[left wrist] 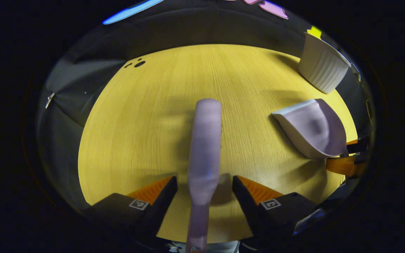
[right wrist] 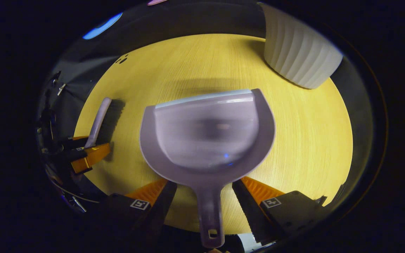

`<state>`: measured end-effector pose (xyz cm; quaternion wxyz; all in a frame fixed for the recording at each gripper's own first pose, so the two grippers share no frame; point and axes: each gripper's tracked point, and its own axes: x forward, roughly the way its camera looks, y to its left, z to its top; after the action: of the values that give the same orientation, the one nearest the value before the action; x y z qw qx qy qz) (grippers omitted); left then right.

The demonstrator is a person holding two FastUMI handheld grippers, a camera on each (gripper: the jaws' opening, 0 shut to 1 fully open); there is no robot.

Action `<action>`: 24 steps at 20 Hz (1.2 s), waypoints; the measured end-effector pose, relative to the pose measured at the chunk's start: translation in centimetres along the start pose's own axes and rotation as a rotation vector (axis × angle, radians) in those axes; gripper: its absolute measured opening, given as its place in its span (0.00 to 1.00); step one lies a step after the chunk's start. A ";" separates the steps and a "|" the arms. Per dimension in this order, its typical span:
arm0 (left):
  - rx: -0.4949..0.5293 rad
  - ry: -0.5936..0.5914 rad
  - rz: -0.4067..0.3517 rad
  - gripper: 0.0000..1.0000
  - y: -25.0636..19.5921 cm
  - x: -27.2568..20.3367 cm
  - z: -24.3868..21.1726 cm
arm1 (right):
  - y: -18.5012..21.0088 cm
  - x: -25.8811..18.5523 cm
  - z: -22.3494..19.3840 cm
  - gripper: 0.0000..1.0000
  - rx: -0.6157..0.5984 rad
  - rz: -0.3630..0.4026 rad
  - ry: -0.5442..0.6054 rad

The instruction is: Pick up the small broom and dustpan from the desktop, sweep the trash into the dustpan with the broom, and then empty the trash into the garbage bin.

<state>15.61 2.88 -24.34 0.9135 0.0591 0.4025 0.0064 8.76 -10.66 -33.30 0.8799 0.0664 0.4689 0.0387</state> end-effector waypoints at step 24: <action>-0.056 -0.955 -0.037 0.96 -1.5 -33.8 2.5 | 7.2 -29.2 3.4 0.99 -0.193 -0.005 -0.912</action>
<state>-5.48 -0.84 2.00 0.9975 0.0236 -0.0616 -0.0270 -4.75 -7.59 -6.37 0.9985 -0.0066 0.0284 0.0471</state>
